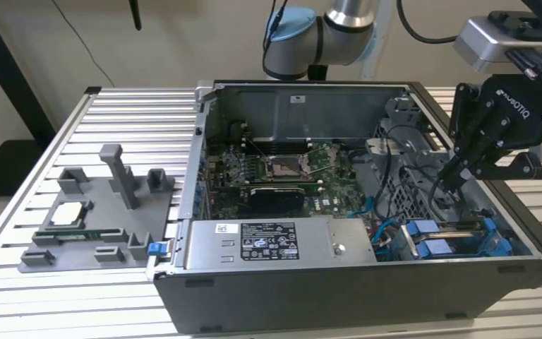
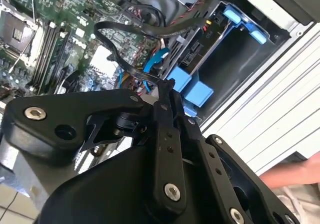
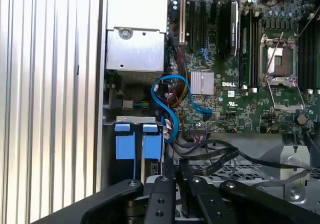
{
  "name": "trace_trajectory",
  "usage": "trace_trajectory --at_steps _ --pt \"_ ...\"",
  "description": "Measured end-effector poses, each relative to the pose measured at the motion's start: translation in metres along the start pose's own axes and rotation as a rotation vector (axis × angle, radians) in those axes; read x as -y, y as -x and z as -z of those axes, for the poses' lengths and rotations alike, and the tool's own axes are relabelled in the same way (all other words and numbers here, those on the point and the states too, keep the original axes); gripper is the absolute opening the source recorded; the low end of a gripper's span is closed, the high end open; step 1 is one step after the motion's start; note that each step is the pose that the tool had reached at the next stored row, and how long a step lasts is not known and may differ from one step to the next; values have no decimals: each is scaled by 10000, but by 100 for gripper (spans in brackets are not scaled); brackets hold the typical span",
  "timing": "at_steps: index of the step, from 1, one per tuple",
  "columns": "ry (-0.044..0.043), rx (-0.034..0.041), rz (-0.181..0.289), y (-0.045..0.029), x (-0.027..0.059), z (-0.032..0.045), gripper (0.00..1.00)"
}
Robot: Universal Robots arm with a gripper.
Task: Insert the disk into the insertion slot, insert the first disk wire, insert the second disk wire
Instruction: 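Insert the second disk wire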
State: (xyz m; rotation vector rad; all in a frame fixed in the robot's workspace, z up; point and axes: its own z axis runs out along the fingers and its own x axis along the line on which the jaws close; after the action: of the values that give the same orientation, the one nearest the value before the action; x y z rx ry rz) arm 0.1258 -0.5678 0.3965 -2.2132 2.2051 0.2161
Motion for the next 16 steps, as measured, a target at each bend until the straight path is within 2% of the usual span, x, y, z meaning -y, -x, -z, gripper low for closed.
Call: trace_trajectory --at_steps 5,11,16 --pt "-1 -2 0 -1 2 -16 0" --pt "-1 -11 -1 -12 19 -120 0" --pt "-1 -113 -10 -21 31 -196 0"
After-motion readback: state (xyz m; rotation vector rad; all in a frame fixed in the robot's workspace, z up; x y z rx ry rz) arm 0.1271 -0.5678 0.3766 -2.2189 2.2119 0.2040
